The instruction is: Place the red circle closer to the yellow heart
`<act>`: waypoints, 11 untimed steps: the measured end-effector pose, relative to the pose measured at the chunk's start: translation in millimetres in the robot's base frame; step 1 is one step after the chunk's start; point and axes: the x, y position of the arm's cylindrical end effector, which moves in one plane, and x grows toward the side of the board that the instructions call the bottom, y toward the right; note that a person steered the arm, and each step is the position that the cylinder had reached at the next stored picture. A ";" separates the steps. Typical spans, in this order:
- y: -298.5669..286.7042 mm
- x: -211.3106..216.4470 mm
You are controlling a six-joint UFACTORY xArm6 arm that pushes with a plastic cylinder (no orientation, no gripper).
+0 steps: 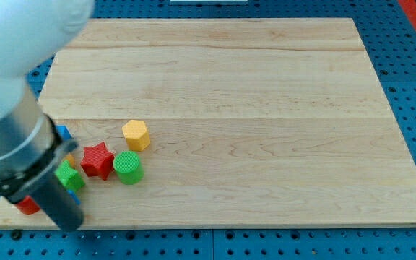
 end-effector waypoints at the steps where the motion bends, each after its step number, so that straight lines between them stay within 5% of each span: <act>1: -36.2 0.4; 2: -114.1 -1.2; 7: -61.2 -33.4; 9: -116.8 -44.3; 11: -63.6 -75.1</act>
